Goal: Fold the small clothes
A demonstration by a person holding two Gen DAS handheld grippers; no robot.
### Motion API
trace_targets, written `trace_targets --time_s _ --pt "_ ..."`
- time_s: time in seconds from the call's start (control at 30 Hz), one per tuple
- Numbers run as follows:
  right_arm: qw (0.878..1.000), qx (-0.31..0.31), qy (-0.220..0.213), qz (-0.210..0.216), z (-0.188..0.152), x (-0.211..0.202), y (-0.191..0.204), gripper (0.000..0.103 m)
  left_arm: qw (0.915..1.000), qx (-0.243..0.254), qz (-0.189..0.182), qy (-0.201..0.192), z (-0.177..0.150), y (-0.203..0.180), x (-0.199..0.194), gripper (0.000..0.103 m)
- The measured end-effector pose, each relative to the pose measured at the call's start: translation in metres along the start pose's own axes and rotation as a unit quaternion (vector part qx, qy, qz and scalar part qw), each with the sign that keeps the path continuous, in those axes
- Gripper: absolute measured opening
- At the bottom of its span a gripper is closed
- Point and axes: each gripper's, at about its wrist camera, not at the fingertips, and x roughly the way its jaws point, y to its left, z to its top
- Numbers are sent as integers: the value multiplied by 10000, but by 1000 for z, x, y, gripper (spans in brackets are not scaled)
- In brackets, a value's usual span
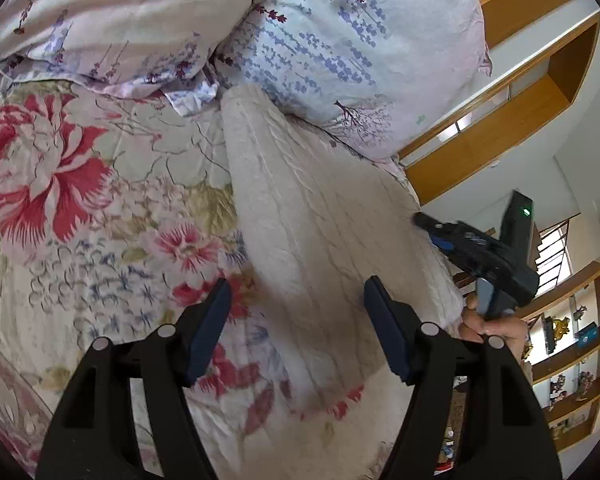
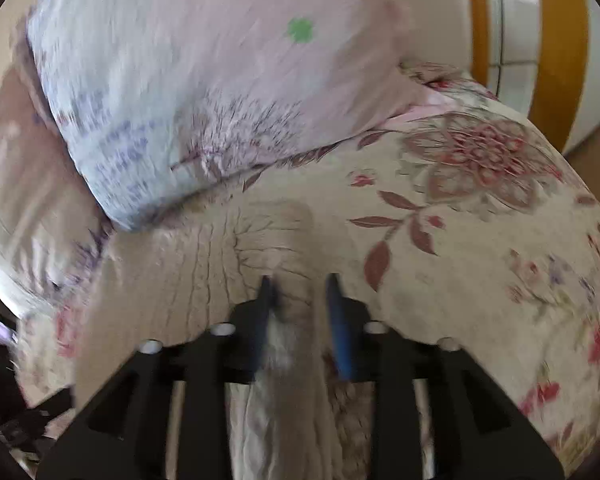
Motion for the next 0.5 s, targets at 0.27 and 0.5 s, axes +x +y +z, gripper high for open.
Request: trace_targets --time_s 0.27,0.5 --pt "9978 101 32 660 -43 -56 -21 56 9992 -295 -83 251 -22 5 -7 67" --pt "9962 -94 70 859 -70 -64 -13 50 9990 -332 -111 273 -38 -2 -13 61"
